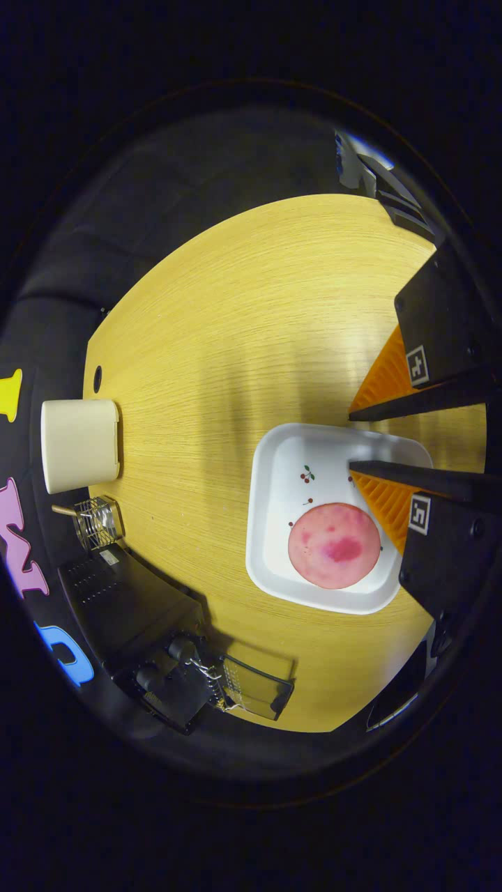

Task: Open the toaster oven, put the food inside, and close the toaster oven door.

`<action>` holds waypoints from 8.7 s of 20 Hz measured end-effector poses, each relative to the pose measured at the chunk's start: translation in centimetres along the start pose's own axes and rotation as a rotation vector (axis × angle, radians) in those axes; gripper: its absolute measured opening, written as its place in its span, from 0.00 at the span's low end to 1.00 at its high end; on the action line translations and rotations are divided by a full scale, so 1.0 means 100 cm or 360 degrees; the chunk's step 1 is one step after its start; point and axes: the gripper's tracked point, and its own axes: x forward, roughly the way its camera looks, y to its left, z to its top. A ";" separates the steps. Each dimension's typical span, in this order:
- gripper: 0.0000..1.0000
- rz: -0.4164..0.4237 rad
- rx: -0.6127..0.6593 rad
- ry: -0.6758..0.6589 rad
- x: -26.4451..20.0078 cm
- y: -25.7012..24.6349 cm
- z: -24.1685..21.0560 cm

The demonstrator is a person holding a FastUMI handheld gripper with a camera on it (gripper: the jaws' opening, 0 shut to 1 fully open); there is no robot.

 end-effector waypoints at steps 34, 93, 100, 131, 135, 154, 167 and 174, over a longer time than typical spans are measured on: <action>0.05 0.0665 0.0778 -0.0101 -0.095 0.085 0.031; 0.99 0.0607 0.1572 -0.0567 -0.006 0.374 0.169; 0.99 0.0639 0.1315 -0.0488 -0.031 0.378 0.129; 0.99 -0.0021 -0.0180 -0.0230 0.024 0.363 -0.005; 0.99 0.0004 -0.0188 -0.0261 0.032 0.367 0.007; 0.99 0.0112 -0.0350 -0.0447 -0.024 0.380 0.034; 0.99 0.0251 -0.0201 -0.0821 -0.102 0.392 0.108; 0.99 0.0256 -0.0189 -0.1233 -0.179 0.361 0.158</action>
